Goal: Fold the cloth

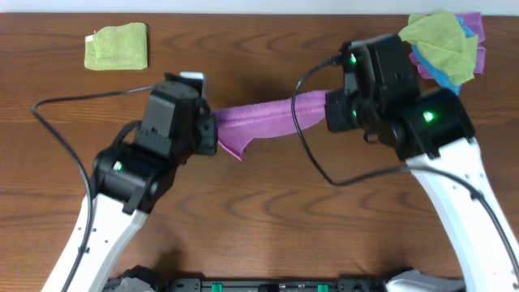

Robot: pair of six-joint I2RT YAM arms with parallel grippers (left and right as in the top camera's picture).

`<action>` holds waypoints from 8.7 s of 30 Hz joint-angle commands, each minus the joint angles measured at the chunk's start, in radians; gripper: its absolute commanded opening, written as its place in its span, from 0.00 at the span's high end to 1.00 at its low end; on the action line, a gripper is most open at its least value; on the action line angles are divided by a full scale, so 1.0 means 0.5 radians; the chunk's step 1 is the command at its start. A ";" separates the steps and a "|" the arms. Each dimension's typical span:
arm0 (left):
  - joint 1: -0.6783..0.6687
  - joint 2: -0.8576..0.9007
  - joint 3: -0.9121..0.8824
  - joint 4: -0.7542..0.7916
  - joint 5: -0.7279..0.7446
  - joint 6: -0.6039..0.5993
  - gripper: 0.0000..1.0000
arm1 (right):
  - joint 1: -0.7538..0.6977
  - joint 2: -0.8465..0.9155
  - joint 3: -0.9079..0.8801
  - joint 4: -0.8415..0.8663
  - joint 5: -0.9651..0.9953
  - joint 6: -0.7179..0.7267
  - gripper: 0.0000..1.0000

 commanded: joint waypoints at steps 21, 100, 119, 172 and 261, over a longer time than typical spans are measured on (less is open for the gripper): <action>-0.069 -0.117 -0.304 -0.073 -0.257 -0.253 0.94 | 0.020 -0.217 -0.537 0.192 0.000 0.084 0.99; 0.362 1.141 -0.340 1.196 0.294 -0.114 0.09 | -0.074 0.840 -0.568 1.544 0.232 -0.043 0.01; 0.318 1.142 -0.341 0.933 0.627 -0.181 0.05 | -0.504 0.842 -0.569 1.186 -0.717 -0.166 0.41; 0.208 1.343 -0.340 0.586 0.312 -0.177 0.94 | -0.505 1.013 -0.569 1.122 -0.807 -0.165 0.47; 0.207 1.160 -0.340 0.197 0.047 -0.146 0.94 | -0.200 1.008 -0.917 1.132 -1.083 -0.021 0.98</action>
